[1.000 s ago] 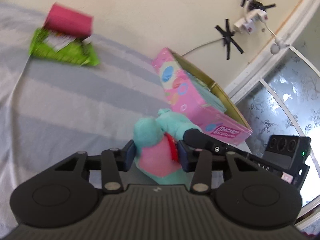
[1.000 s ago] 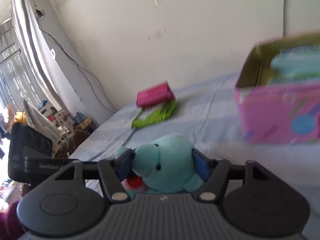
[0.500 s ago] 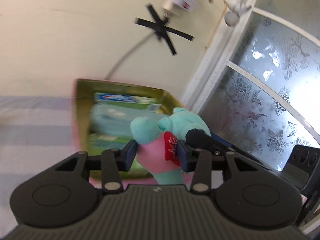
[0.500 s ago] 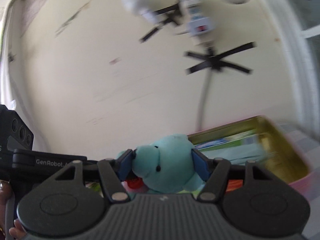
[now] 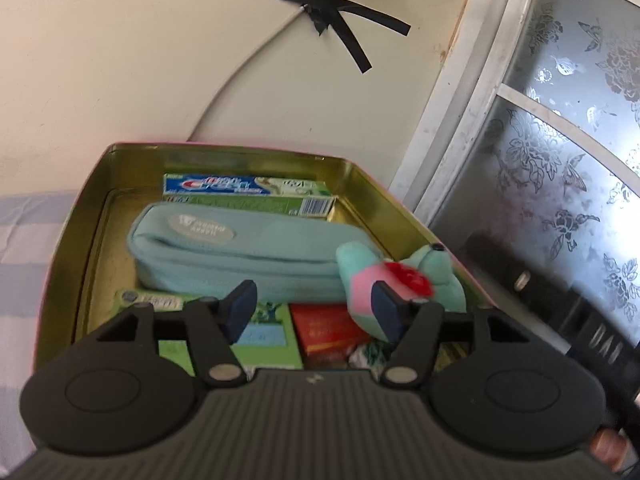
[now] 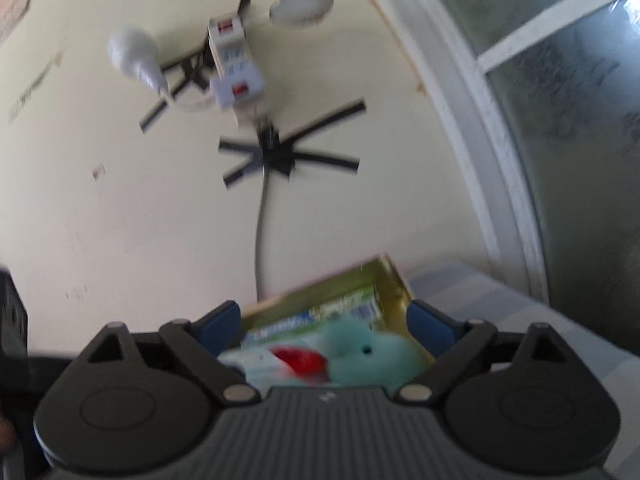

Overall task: Organize objects
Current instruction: 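Lower the plush toy into the pink tin and open both grippers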

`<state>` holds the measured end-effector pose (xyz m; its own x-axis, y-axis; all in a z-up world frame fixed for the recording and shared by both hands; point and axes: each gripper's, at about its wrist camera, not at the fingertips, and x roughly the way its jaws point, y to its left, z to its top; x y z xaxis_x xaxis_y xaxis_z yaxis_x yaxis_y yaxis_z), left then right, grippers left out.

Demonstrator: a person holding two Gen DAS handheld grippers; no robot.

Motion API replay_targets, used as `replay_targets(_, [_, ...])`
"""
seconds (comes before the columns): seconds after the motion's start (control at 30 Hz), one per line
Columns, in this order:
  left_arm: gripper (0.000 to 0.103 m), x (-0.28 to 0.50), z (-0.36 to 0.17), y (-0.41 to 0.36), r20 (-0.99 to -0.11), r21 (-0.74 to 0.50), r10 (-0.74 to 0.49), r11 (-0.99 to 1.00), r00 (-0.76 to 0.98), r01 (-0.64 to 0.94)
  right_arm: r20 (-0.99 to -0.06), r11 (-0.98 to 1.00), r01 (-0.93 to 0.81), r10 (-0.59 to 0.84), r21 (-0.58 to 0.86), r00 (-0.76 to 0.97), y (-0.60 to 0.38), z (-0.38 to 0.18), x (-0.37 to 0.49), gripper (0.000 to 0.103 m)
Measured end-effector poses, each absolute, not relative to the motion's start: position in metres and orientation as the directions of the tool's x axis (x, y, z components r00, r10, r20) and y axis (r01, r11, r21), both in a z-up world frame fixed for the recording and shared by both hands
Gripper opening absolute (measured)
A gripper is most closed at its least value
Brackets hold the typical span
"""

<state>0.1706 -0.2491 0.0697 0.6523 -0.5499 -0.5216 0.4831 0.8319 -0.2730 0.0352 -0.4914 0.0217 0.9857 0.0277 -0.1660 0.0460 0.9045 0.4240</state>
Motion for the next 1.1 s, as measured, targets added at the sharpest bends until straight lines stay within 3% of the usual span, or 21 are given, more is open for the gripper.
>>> replay_targets(0.2, [0.071,0.13,0.082,-0.225,-0.495,-0.14,-0.468,0.875,0.732,0.464,-0.093,0.917,-0.009,0.05,0.399,0.994,-0.481,0.027,0.022,0.084])
replay_targets(0.4, [0.072,0.1,0.083,-0.187,-0.5,-0.022,-0.339,0.925,0.797,0.38,-0.144,0.926,-0.064,0.126,0.373,0.981,-0.443,0.036,0.013,0.084])
replay_targets(1.1, [0.076,0.084,0.043,-0.042,-0.567,-0.002,-0.093,0.994,0.818,0.112,-0.287,0.929,-0.259,0.332,0.266,0.898,-0.281,0.034,-0.029,0.084])
